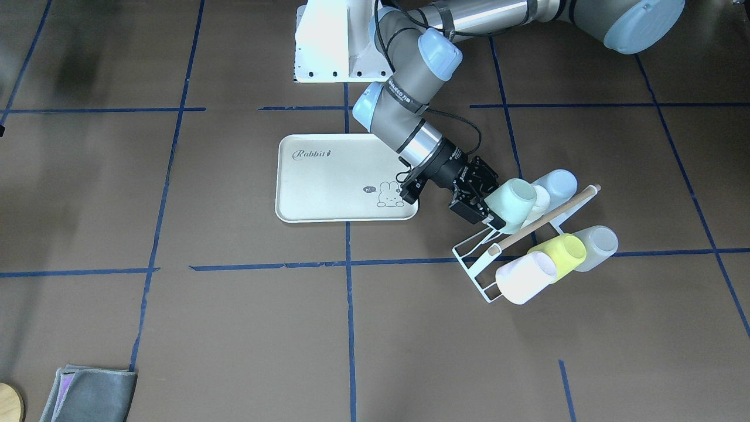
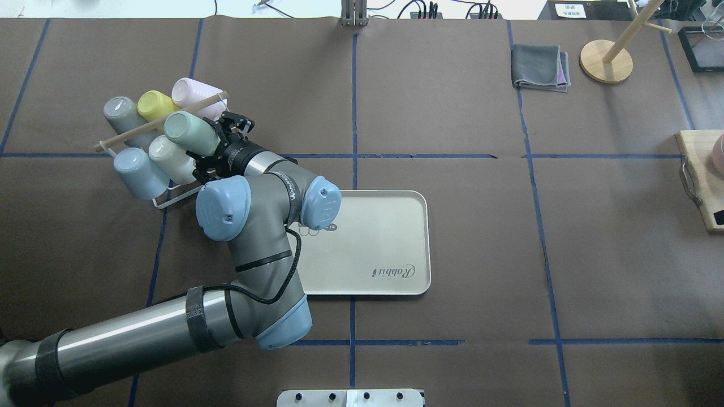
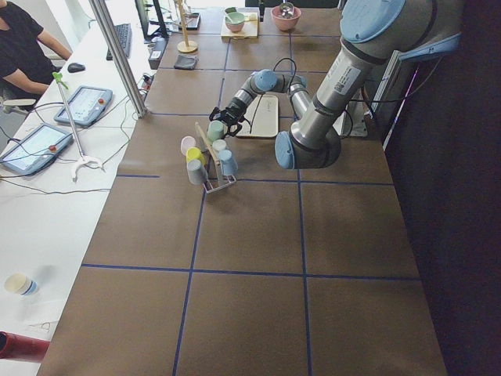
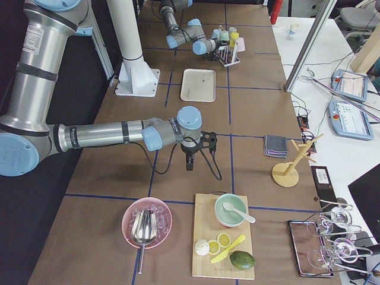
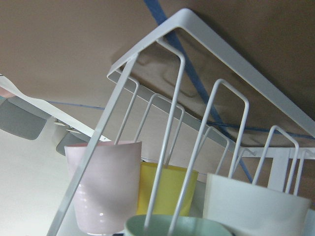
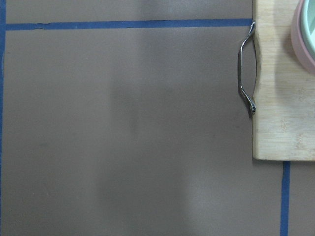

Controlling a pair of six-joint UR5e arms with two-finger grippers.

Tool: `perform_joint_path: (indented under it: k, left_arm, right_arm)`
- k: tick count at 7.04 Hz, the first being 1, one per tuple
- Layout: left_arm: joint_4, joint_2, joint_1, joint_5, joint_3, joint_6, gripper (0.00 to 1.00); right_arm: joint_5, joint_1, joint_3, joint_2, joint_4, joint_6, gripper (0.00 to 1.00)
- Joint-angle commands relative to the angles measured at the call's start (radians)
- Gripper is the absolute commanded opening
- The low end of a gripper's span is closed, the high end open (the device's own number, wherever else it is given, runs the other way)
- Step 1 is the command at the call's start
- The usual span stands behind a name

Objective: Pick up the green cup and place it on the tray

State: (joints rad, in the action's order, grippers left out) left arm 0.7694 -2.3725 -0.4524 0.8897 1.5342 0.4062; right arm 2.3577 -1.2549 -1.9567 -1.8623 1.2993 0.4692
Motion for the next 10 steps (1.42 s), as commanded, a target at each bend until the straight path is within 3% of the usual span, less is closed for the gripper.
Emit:
perform_joint_path:
  k: [1, 2, 4, 5, 6, 7, 8, 9, 10]
  left_arm:
    - [-0.041, 0.010, 0.000, 0.000, 0.101, 0.005, 0.71]
    - [-0.042, 0.012, -0.002, 0.000, 0.134, 0.005, 0.71]
    - [-0.006, 0.047, 0.000, 0.024, 0.313, -0.006, 0.70]
    - [0.080, 0.065, -0.002, 0.126, 0.389, -0.041, 0.71]
    - [0.208, 0.078, -0.002, 0.187, 0.394, -0.158, 0.70]
    - [0.395, 0.099, -0.003, 0.249, 0.396, -0.273, 0.68]
    - [0.673, 0.166, -0.002, 0.327, 0.396, -0.444, 0.68]
    - [0.985, 0.218, 0.001, 0.346, 0.379, -0.555, 0.68]
    - [1.184, 0.229, 0.009, 0.347, 0.322, -0.657, 0.64]
  right_arm:
    - [0.000, 0.000, 0.004, 0.002, 0.000, 0.002, 1.00]
    - [0.000, 0.000, 0.004, 0.002, 0.000, 0.003, 1.00]
    - [0.000, 0.000, 0.006, 0.006, 0.002, 0.003, 1.00]
    - [0.000, 0.000, 0.007, 0.006, 0.002, 0.003, 1.00]
    - [0.000, 0.000, 0.009, 0.006, 0.002, 0.003, 1.00]
    - [0.000, 0.000, 0.012, 0.006, 0.000, 0.002, 1.00]
    - [0.000, 0.000, 0.019, 0.008, 0.000, 0.002, 1.00]
    - [-0.001, 0.000, 0.021, 0.008, 0.000, -0.001, 1.00]
    - [-0.001, 0.000, 0.022, 0.011, 0.000, -0.003, 1.00]
